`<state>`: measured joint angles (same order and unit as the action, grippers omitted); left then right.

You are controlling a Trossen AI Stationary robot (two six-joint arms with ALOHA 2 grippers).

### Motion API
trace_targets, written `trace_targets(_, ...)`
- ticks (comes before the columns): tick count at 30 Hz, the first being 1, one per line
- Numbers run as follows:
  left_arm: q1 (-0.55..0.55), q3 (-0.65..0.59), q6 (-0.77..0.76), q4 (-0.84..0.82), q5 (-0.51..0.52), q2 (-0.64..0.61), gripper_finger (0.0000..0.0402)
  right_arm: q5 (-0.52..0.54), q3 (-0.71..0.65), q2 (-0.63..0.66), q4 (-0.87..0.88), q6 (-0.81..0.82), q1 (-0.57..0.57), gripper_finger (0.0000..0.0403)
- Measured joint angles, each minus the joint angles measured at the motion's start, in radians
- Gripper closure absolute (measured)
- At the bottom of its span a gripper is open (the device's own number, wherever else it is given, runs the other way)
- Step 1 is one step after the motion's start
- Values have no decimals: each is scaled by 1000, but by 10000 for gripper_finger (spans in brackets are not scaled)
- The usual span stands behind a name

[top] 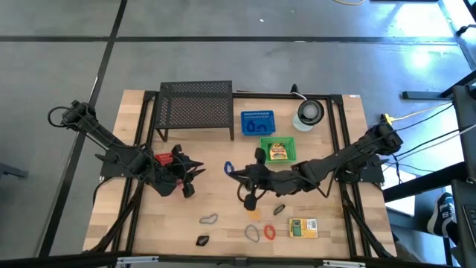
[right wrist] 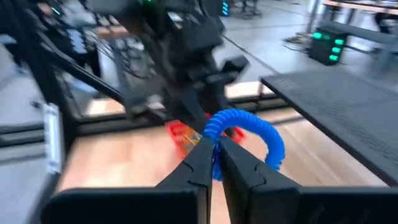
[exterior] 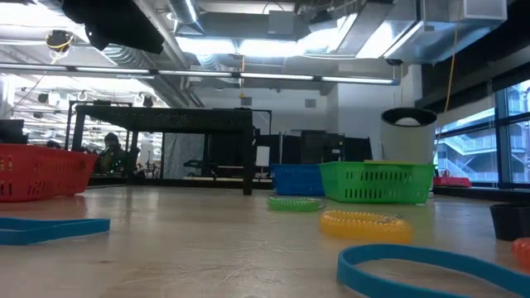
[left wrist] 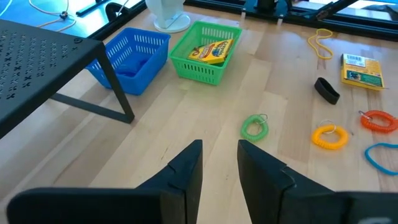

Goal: Pick & Place Office Desk Supplies
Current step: Put the blue spring keychain into the blue basket

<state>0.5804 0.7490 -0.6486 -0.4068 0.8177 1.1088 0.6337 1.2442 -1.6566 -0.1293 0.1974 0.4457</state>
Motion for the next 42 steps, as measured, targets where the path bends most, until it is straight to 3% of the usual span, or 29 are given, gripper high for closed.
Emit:
trace_targets(6,0,0,0,0,0,0,307,55,0,14,97,5,-47,380)
trace_targets(17,0,0,0,0,-8,0,311,-28,-3,88,493,220,-308,380)
trace_targets(21,0,0,0,0,-8,0,311,-88,-51,75,478,289,-416,380)
trace_targets(30,0,0,30,1,-8,0,312,-19,-187,36,443,445,-559,380)
trace_targets(42,0,0,35,10,-9,0,313,-13,-220,-103,358,502,-588,380)
